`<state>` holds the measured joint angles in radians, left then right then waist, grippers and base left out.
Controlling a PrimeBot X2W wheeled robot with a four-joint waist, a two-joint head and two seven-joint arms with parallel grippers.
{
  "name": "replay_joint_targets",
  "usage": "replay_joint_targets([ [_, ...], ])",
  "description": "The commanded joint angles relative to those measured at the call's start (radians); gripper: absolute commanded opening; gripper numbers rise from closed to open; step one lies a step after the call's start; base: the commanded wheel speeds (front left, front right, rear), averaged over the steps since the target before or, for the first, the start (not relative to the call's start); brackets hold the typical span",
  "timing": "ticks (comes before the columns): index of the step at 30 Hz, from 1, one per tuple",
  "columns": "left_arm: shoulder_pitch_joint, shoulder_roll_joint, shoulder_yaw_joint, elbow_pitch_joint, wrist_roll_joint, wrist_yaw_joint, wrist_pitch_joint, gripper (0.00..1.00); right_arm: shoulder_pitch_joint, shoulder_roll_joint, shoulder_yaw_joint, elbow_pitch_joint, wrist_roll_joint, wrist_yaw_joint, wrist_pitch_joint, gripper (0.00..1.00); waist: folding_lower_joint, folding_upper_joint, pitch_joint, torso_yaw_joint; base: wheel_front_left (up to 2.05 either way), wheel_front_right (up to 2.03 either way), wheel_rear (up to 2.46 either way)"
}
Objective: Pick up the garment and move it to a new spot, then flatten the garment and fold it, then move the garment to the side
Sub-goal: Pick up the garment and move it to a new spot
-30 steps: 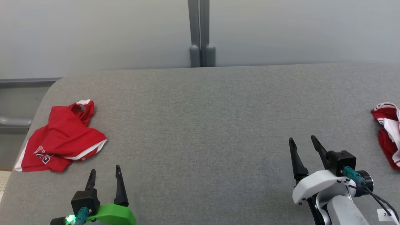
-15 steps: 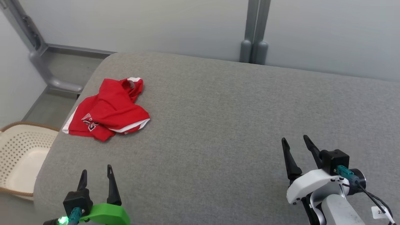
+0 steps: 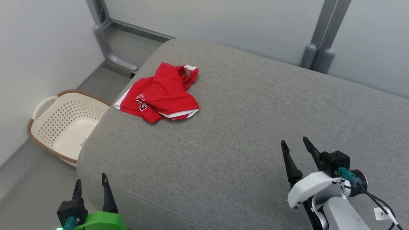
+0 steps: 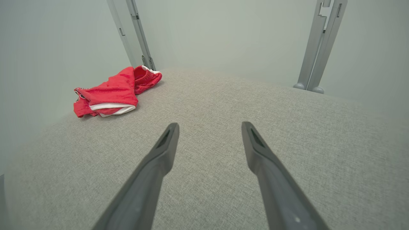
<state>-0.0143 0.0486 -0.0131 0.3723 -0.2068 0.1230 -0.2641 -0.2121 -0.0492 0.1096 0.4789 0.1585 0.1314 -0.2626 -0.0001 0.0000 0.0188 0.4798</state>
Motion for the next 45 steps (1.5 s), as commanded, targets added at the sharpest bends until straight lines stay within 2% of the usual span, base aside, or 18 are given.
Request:
replay_joint_targets([
  [1,0.011,0.004,0.002,0.001,-0.01,0.0,0.0,1.0,-0.009,-0.004,0.002,0.003,0.006,-0.002,-0.003,1.0,0.0001,0.0,0.011,0.031,0.0,0.0,0.0],
  [6,0.008,0.004,0.01,0.002,-0.03,0.001,0.0,1.0,-0.02,-0.004,0.018,0.004,0.005,-0.002,-0.003,1.0,0.0001,0.0,0.022,0.019,0.0,0.0,0.0],
  [11,-0.028,0.004,0.005,0.023,-0.063,-0.018,0.0,1.0,-0.039,-0.004,0.027,0.005,0.014,-0.002,-0.003,1.0,0.0001,0.0,0.055,-0.019,0.0,0.0,0.0],
  [14,-0.053,0.004,0.006,0.041,-0.088,-0.028,0.0,1.0,-0.06,-0.005,0.044,-0.008,0.0,-0.002,-0.003,1.0,0.0001,0.0,0.088,-0.053,0.0,0.0,0.0],
  [21,-0.162,0.004,0.022,0.073,-0.146,-0.02,0.0,1.0,-0.127,-0.01,0.081,-0.051,-0.04,-0.002,-0.003,1.0,0.0001,0.0,0.196,-0.14,0.0,0.0,0.0],
  [26,-0.257,0.004,0.039,0.127,-0.151,-0.04,0.0,1.0,-0.172,-0.034,0.118,-0.091,-0.046,-0.002,-0.003,1.0,0.0001,0.0,0.266,-0.2,0.0,0.0,0.0],
  [33,-0.422,0.006,0.126,0.234,-0.088,-0.069,0.0,1.0,-0.229,-0.055,0.177,-0.157,-0.014,-0.002,-0.003,1.0,0.0001,0.0,0.361,-0.299,0.0,0.0,0.0],
  [35,-0.466,0.022,0.154,0.277,-0.071,-0.075,0.0,1.0,-0.245,-0.056,0.189,-0.17,-0.008,-0.002,-0.003,1.0,0.0001,0.0,0.384,-0.327,0.0,0.0,0.0],
  [39,-0.553,0.049,0.198,0.343,-0.043,-0.065,0.0,1.0,-0.261,-0.066,0.201,-0.185,0.001,-0.001,-0.003,1.0,0.0001,0.0,0.425,-0.374,0.0,0.0,0.0],
  [45,-0.64,0.08,0.24,0.468,-0.006,-0.013,0.0,1.0,-0.263,-0.083,0.191,-0.191,0.007,-0.001,-0.003,1.0,0.0001,0.0,0.46,-0.415,0.0,0.0,0.0],
])
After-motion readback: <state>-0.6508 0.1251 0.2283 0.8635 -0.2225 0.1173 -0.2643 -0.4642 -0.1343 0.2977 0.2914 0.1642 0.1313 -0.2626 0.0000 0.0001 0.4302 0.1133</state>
